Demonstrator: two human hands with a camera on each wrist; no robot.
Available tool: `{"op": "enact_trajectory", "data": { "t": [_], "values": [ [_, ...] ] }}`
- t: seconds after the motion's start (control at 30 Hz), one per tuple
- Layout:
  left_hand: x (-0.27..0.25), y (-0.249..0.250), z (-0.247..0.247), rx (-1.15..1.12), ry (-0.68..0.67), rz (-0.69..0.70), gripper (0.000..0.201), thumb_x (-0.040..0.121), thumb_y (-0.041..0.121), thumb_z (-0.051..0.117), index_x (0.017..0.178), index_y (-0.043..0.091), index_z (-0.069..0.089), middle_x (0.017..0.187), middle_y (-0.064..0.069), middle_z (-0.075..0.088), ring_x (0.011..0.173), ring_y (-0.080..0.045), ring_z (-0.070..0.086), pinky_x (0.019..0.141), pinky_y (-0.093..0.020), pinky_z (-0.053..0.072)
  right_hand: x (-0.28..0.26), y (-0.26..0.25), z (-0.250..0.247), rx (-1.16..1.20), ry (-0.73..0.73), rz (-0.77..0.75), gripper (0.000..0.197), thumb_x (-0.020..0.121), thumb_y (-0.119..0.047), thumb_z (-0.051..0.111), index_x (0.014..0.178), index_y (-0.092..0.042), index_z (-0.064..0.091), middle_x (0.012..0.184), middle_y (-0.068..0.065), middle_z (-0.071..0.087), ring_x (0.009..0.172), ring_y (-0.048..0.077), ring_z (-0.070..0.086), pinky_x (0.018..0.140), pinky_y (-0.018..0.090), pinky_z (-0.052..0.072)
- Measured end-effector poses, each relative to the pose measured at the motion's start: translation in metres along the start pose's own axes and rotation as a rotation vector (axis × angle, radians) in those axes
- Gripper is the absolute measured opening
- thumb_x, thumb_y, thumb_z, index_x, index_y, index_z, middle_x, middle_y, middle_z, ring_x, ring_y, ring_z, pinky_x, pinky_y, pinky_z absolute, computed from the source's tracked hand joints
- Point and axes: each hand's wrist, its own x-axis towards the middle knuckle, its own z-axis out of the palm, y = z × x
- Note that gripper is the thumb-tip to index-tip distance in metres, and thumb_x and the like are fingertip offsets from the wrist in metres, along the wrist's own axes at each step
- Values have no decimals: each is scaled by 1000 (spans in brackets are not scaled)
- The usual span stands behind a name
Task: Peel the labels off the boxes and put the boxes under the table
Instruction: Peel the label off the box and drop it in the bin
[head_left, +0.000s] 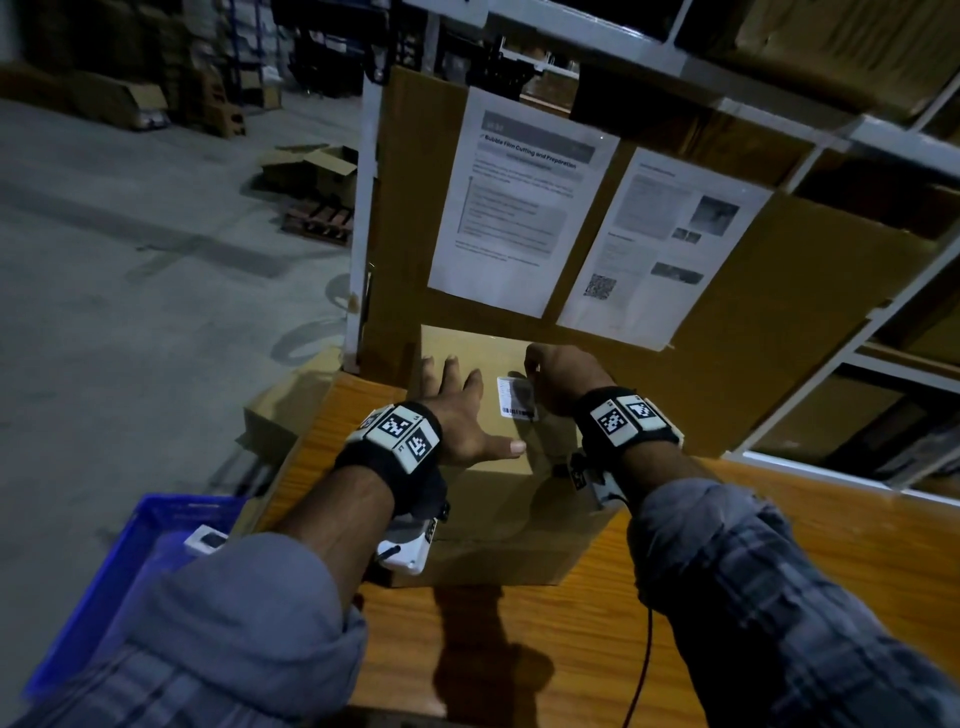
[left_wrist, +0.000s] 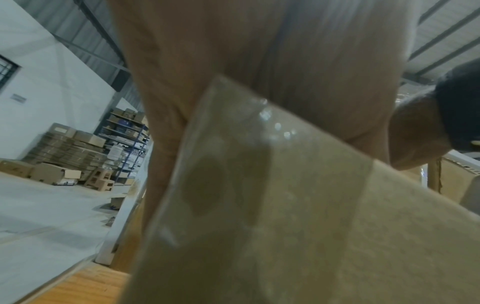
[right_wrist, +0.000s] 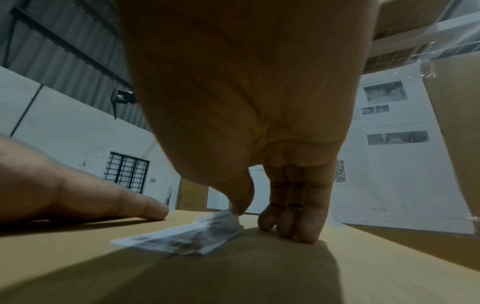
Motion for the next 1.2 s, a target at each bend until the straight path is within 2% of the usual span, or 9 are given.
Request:
{"op": "enact_trajectory", "data": {
  "t": [0.3, 0.43, 0.83, 0.93, 1.03, 1.2],
  "values": [
    [-5, 2, -2, 11, 6, -1, 126, 80, 86, 55, 163, 25, -17, 163, -7, -39, 147, -36, -39, 122, -62, -9, 0, -2, 2, -14, -12, 19, 28, 101, -24, 63, 126, -13, 57, 120, 10, 66, 97, 23, 56, 92, 40, 55],
    [-10, 3, -3, 19, 1, 1, 126, 80, 87, 54, 163, 25, -18, 163, -7, -39, 148, -37, -39, 121, -62, -11, 2, -2, 4, -19, -9, 25, 35, 101, -32, 64, 127, -11, 55, 122, 12, 66, 107, 29, 62, 94, 42, 55],
    [-2, -1, -1, 23, -2, -1, 128, 77, 90, 54, 162, 27, -19, 162, -6, -40, 147, -36, -40, 122, -62, -10, 4, -1, 0, 3, -33, 53, 37, 99, -21, 66, 132, -11, 52, 128, 13, 63, 115, 31, 61, 100, 45, 54],
    [0, -1, 1, 22, 4, -6, 128, 77, 90, 54, 162, 28, -19, 163, -6, -40, 147, -36, -40, 121, -62, -11, 3, 0, 0, 52, -34, 67, 39, 99, -23, 67, 133, -12, 51, 128, 12, 63, 114, 30, 60, 99, 44, 53],
    [0, -1, 0, 22, 4, -9, 129, 76, 90, 54, 162, 28, -19, 162, -6, -40, 147, -36, -40, 121, -62, -10, 4, 1, 2, 100, -16, 81, 42, 97, -30, 70, 130, -14, 51, 123, 9, 64, 106, 27, 59, 96, 44, 55],
    [-2, 1, -1, 24, 3, -11, 127, 78, 89, 54, 162, 27, -18, 163, -6, -40, 147, -36, -40, 122, -62, -10, 5, 1, 8, 155, 52, 121, 65, 85, -33, 84, 131, -15, 43, 117, 9, 66, 107, 29, 64, 89, 42, 59]
  ]
}}
